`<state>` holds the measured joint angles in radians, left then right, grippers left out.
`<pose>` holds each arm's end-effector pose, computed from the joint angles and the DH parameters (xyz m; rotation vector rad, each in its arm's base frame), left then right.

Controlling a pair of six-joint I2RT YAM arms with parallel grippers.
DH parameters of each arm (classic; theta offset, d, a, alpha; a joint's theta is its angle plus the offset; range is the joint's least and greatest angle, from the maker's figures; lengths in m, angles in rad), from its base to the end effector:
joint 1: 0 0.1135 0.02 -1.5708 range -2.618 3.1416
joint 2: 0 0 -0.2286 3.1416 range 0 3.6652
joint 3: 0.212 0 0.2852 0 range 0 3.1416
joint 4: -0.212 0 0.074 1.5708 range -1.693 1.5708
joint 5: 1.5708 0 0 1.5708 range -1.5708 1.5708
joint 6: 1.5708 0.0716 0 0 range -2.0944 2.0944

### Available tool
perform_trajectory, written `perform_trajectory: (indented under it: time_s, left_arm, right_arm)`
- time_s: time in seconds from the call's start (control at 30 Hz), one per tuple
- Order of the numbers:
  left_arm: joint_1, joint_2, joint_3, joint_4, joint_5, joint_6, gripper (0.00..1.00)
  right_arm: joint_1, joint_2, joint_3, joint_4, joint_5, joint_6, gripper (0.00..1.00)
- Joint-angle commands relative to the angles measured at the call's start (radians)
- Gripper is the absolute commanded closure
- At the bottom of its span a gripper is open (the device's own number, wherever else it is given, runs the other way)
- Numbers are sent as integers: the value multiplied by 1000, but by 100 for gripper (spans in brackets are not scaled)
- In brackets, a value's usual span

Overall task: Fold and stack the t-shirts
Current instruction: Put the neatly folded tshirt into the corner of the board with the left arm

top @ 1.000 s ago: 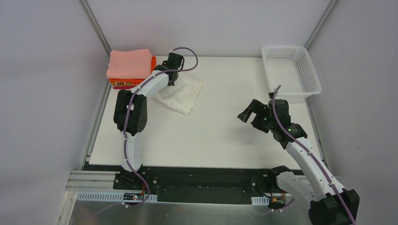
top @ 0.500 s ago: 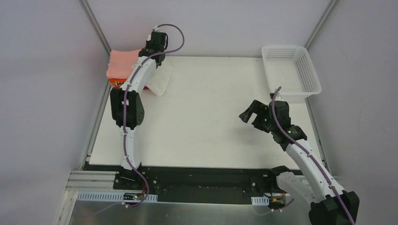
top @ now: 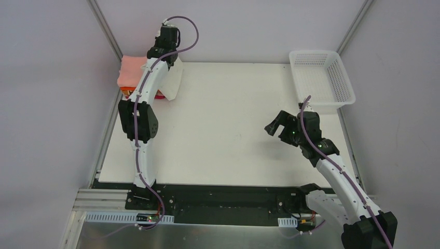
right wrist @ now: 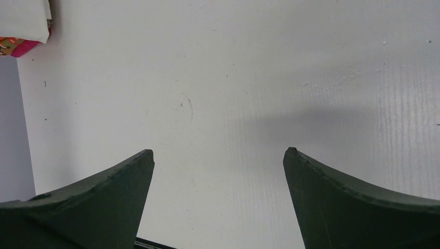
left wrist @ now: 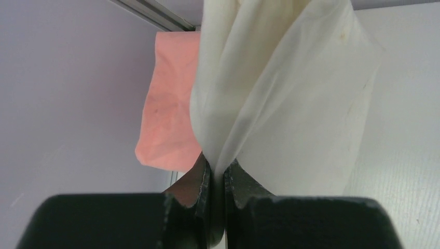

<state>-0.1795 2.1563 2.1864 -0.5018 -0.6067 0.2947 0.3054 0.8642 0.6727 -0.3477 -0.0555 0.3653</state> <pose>0.5401 -0.0565 0.3120 0.0963 2.0167 0.6895 0.2673 0.0884 0.2185 0.0305 2.1427 0.4560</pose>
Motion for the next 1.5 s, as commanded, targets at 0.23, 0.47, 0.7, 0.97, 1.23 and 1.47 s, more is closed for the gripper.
perform_trajectory:
  time_s: [0.23,0.47,0.7,0.97,1.23,1.47]
  left_arm:
    - [2,-138,129,8,28,-68,100]
    - [3,-87,216,8,15,-50,100]
    - [58,-54,193,5,25,-66,100]
    - [163,33,198,3,97,-60,100]
    - [240,146,250,4,86,-71,100]
    - [286,181,259,9,88,-88,100]
  right_arm:
    - [3,-15,-5,32,27,-16,0]
    - [3,-7,-6,36,34,-16,0]
    - [3,10,-2,35,38,-14,0]
    - [3,19,-1,35,82,-14,0]
    - [4,42,5,37,118,-16,0]
    - [3,57,11,36,137,-17,0]
